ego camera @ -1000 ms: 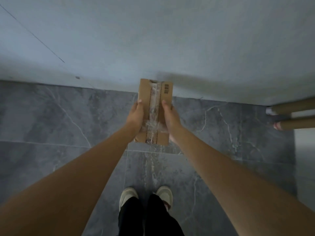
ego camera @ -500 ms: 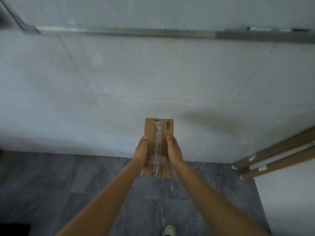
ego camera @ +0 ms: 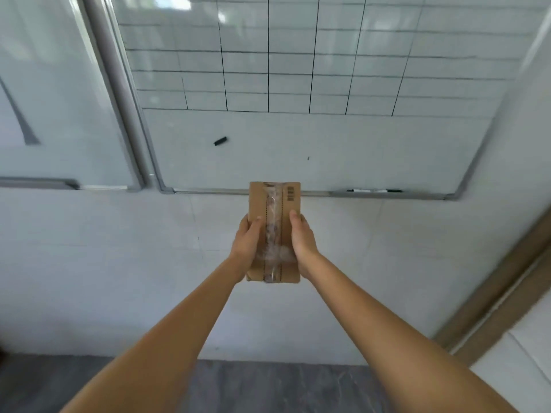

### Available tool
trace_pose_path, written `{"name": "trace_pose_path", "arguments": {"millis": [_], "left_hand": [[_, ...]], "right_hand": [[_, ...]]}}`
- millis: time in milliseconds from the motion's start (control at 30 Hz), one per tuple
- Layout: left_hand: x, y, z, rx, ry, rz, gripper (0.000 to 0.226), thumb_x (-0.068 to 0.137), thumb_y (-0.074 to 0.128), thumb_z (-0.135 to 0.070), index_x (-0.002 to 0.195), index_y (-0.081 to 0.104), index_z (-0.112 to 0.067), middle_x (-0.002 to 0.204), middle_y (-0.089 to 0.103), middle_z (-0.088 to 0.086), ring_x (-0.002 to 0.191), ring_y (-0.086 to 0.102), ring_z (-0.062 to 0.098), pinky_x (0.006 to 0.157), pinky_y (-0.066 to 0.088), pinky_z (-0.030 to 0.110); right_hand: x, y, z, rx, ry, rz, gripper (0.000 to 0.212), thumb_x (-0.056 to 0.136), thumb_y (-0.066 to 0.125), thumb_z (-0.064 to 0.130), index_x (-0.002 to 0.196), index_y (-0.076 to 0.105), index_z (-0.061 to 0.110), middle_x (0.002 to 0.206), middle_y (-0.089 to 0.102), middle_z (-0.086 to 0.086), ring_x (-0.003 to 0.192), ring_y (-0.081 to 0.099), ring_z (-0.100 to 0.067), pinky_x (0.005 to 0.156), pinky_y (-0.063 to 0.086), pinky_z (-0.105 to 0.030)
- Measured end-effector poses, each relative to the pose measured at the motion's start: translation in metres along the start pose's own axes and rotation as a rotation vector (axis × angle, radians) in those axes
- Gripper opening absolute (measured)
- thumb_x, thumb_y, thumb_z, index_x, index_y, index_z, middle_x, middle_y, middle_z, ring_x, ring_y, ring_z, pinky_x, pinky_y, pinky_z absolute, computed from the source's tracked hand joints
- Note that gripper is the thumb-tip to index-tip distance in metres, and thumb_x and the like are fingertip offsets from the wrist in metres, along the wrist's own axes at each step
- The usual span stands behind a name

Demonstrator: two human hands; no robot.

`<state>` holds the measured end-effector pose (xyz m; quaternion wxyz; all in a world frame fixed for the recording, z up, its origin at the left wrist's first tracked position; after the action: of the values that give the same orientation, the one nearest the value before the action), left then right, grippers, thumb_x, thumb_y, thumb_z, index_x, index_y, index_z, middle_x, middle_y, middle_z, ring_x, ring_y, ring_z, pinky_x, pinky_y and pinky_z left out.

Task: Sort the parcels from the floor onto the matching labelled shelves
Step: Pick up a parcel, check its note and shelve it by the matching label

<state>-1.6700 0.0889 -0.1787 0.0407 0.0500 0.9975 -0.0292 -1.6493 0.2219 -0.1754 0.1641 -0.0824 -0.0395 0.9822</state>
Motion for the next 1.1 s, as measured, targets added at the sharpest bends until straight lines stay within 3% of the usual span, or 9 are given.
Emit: {"name": "trace_pose_path", "arguments": {"millis": [67,167,433,533,733,800,900,1000,1100], "left_hand": [[-0.002,-0.002,-0.029,-0.022,0.049,-0.021,0.04,0.102,0.037,-0.044,0.138,0.046,-0.027,0.124,0.064,0.002,0.106,0.064,0.018,0.085,0.051,0.033],[-0.008,0.0,-0.057,-0.046,0.089,-0.013,0.037,0.103,0.038,-0.042,0.134,0.049,-0.027,0.126,0.064,0.001,0.106,0.063,0.015,0.078,0.049,0.028],[-0.036,0.023,-0.077,-0.122,0.242,-0.011,0.039,0.105,0.038,-0.027,0.141,0.051,-0.03,0.128,0.064,-0.003,0.115,0.062,0.014,0.095,0.053,0.033],[-0.047,0.029,-0.088,-0.148,0.283,-0.002,0.037,0.105,0.039,-0.027,0.139,0.054,-0.031,0.126,0.067,-0.005,0.114,0.064,0.013,0.092,0.053,0.03],[-0.075,0.02,-0.112,-0.192,0.403,-0.087,0.032,0.104,0.045,-0.021,0.132,0.061,-0.022,0.115,0.071,-0.007,0.098,0.067,-0.001,0.079,0.052,0.014],[-0.09,0.017,-0.115,-0.174,0.473,-0.157,0.031,0.104,0.045,-0.019,0.131,0.062,-0.016,0.115,0.072,0.001,0.099,0.068,0.007,0.082,0.054,0.019],[-0.111,0.018,-0.11,-0.159,0.522,-0.254,0.03,0.104,0.047,-0.022,0.132,0.057,-0.015,0.11,0.069,0.003,0.101,0.066,0.022,0.082,0.053,0.021],[-0.127,0.019,-0.101,-0.097,0.531,-0.308,0.041,0.101,0.054,-0.024,0.142,0.048,-0.027,0.12,0.056,-0.015,0.108,0.058,0.001,0.085,0.05,0.013],[-0.133,0.036,-0.09,-0.051,0.488,-0.157,0.052,0.099,0.057,-0.033,0.148,0.039,-0.036,0.135,0.042,-0.009,0.106,0.051,-0.017,0.085,0.047,0.008]], "right_hand": [[-0.004,-0.005,0.032,0.006,-0.072,-0.023,0.053,0.108,0.029,0.053,0.149,0.046,0.025,0.148,0.057,-0.008,0.134,0.055,-0.031,0.114,0.043,-0.049],[-0.011,-0.014,0.059,-0.002,-0.121,-0.054,0.059,0.107,0.03,0.055,0.157,0.039,0.025,0.155,0.051,-0.007,0.141,0.05,-0.03,0.118,0.039,-0.047],[-0.049,-0.056,0.062,0.113,-0.192,-0.115,0.061,0.101,0.047,0.059,0.158,0.037,0.037,0.152,0.056,0.002,0.139,0.052,-0.023,0.119,0.04,-0.049],[-0.059,-0.063,0.066,0.168,-0.242,-0.115,0.061,0.101,0.051,0.057,0.158,0.035,0.04,0.15,0.057,0.004,0.139,0.052,-0.022,0.119,0.041,-0.05],[-0.087,-0.079,0.081,0.174,-0.345,-0.128,0.102,0.072,0.073,0.06,0.16,0.03,0.032,0.146,0.053,-0.004,0.137,0.052,-0.023,0.117,0.044,-0.049],[-0.096,-0.085,0.081,0.182,-0.382,-0.141,0.099,0.073,0.079,0.053,0.158,0.034,0.029,0.145,0.051,-0.005,0.132,0.056,-0.02,0.113,0.049,-0.046],[-0.106,-0.089,0.078,0.208,-0.435,-0.175,0.089,0.078,0.085,0.042,0.155,0.041,0.026,0.141,0.048,0.0,0.119,0.062,-0.006,0.1,0.058,-0.028],[-0.112,-0.089,0.071,0.191,-0.469,-0.22,0.091,0.077,0.087,0.04,0.155,0.04,0.026,0.133,0.04,0.009,0.099,0.055,0.024,0.073,0.048,0.002],[-0.121,-0.092,0.063,0.184,-0.477,-0.256,0.09,0.08,0.085,0.041,0.155,0.038,0.024,0.128,0.036,0.01,0.102,0.054,0.018,0.07,0.044,0.007]]}}
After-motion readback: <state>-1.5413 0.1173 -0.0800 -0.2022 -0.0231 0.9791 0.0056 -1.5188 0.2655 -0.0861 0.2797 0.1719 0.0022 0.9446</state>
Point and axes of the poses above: each hand's wrist, its own x-axis towards the middle knuckle, its own y-axis out of the palm, z = x × y, the point moved 7 cm from there along x, towards the middle knuckle
